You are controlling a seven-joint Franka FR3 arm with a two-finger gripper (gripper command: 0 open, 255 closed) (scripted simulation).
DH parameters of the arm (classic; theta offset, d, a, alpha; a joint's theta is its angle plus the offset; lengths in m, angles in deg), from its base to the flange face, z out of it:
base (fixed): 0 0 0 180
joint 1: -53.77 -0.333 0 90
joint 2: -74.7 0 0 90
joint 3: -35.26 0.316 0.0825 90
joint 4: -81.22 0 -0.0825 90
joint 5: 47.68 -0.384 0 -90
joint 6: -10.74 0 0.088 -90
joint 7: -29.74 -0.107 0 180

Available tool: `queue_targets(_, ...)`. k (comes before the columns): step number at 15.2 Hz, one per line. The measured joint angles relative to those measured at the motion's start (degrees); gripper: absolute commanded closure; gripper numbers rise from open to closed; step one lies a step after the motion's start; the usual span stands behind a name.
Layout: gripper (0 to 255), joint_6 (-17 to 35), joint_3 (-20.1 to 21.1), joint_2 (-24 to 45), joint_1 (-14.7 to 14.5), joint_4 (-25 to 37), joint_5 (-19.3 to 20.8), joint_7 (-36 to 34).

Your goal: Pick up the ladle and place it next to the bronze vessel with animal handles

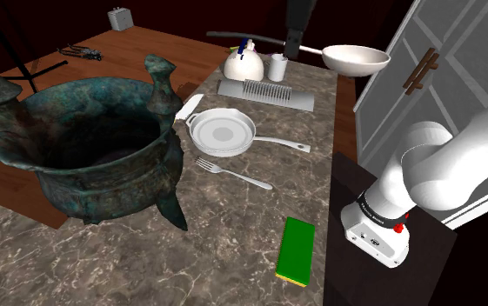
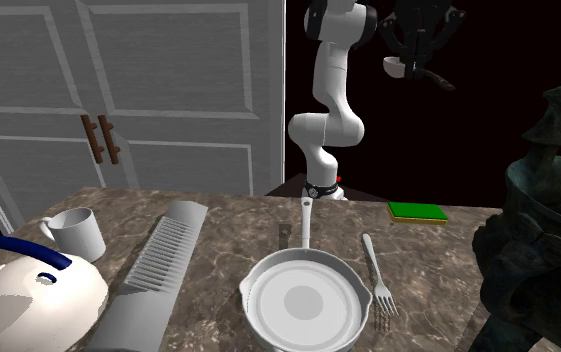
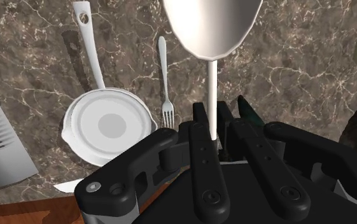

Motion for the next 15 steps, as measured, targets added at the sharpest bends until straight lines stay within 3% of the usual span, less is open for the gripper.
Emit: queue_targets(15,255,11.03,0.4,-4.8,-0.38,-15.91,-0.81,1.93)
